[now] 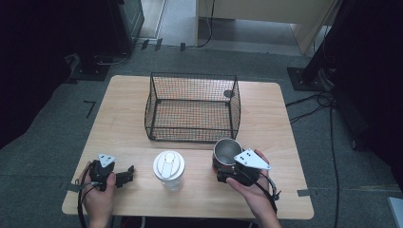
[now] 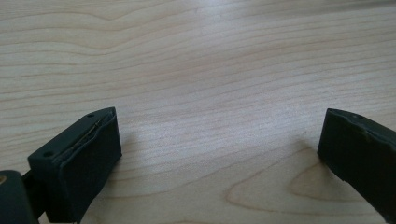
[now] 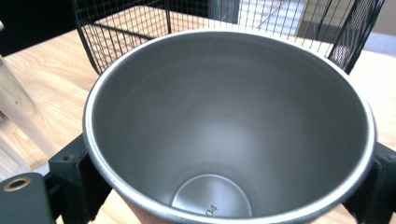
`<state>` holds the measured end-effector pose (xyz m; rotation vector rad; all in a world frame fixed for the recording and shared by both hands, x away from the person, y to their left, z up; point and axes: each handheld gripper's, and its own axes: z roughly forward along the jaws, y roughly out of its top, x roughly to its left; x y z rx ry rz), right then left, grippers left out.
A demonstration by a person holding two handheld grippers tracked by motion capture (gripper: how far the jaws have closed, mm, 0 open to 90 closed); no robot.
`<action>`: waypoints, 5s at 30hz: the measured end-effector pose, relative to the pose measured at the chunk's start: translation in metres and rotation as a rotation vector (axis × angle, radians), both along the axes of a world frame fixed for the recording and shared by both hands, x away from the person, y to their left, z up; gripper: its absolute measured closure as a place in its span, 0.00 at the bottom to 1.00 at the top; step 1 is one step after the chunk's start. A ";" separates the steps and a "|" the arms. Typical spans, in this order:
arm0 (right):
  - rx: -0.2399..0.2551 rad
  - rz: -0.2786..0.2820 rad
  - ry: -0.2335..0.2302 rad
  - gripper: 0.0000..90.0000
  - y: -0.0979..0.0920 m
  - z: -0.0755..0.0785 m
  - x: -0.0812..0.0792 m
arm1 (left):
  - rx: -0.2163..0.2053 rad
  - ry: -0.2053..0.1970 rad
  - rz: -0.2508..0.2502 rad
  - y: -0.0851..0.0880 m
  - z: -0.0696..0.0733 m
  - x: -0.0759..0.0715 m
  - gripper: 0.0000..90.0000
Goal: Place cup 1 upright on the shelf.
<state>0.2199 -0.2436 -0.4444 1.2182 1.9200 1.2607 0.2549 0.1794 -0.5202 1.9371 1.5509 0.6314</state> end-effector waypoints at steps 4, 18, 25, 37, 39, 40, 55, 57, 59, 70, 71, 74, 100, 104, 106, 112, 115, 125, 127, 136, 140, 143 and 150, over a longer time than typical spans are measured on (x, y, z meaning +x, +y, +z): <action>0.006 0.000 -0.029 0.08 0.002 0.009 0.001 | 0.000 0.000 0.000 0.000 0.000 0.000 0.00; 0.045 -0.018 -0.138 0.08 0.007 0.034 0.003 | 0.000 0.000 0.000 0.000 0.000 0.000 0.00; 0.070 -0.014 -0.206 0.08 0.012 0.043 0.005 | 0.000 -0.001 0.001 0.000 0.000 0.000 0.00; 0.095 -0.040 -0.270 0.08 0.017 0.051 0.011 | -0.002 -0.001 0.001 0.000 0.000 0.000 0.00; 0.091 -0.042 -0.283 0.08 0.018 0.053 0.013 | -0.002 -0.001 0.001 0.000 0.000 0.000 0.00; 0.089 -0.042 -0.294 0.08 0.020 0.055 0.014 | -0.002 0.000 0.001 0.000 0.000 0.000 0.00; 0.110 -0.061 -0.361 0.08 0.031 0.073 0.035 | -0.004 0.000 0.001 0.000 0.000 0.000 0.00; 0.111 -0.069 -0.370 0.08 0.032 0.075 0.039 | -0.004 0.000 0.001 0.000 0.000 0.000 0.00; 0.110 -0.071 -0.375 0.08 0.033 0.077 0.041 | -0.006 0.000 0.000 0.000 0.000 0.000 0.00; 0.116 -0.101 -0.414 0.08 0.036 0.089 0.064 | -0.005 0.000 0.000 0.000 0.000 0.000 0.00; 0.116 -0.106 -0.418 0.08 0.036 0.090 0.067 | -0.005 0.000 0.001 0.000 0.000 0.000 0.00; 0.105 -0.115 -0.429 0.08 0.039 0.093 0.079 | -0.004 -0.001 0.001 0.000 0.000 0.000 0.00; 0.140 -0.108 -0.397 0.08 0.052 0.075 0.165 | -0.006 -0.001 0.001 0.000 0.000 0.000 0.00; 0.146 -0.137 -0.380 0.08 0.053 0.067 0.178 | -0.004 -0.001 0.000 0.000 0.000 0.000 0.00; 0.144 -0.153 -0.379 0.08 0.053 0.063 0.185 | -0.006 -0.001 0.000 0.000 0.000 0.000 0.00; 0.098 -0.170 -0.417 0.08 0.057 0.048 0.199 | -0.006 -0.001 0.000 0.000 0.000 0.000 0.00; 0.132 -0.156 -0.391 0.08 0.057 0.044 0.204 | -0.006 -0.001 0.000 0.000 0.000 0.000 0.00; 0.130 -0.158 -0.346 0.08 0.059 0.031 0.222 | -0.006 -0.001 0.000 0.000 0.000 0.000 0.00; 0.132 -0.160 -0.335 0.08 0.059 0.028 0.226 | -0.004 0.000 0.000 0.000 0.000 0.000 0.00; 0.135 -0.148 -0.309 0.08 0.063 0.016 0.240 | -0.006 0.000 0.000 0.000 0.000 0.000 0.00; 0.107 -0.108 -0.279 0.08 0.067 0.010 0.245 | -0.005 -0.001 0.001 0.000 0.000 0.000 0.00; 0.090 -0.072 -0.246 0.08 0.072 0.004 0.251 | -0.003 0.000 0.000 0.000 0.000 0.000 0.00; 0.065 -0.078 -0.192 0.08 0.078 -0.002 0.259 | -0.008 -0.001 0.000 0.001 0.000 0.000 0.00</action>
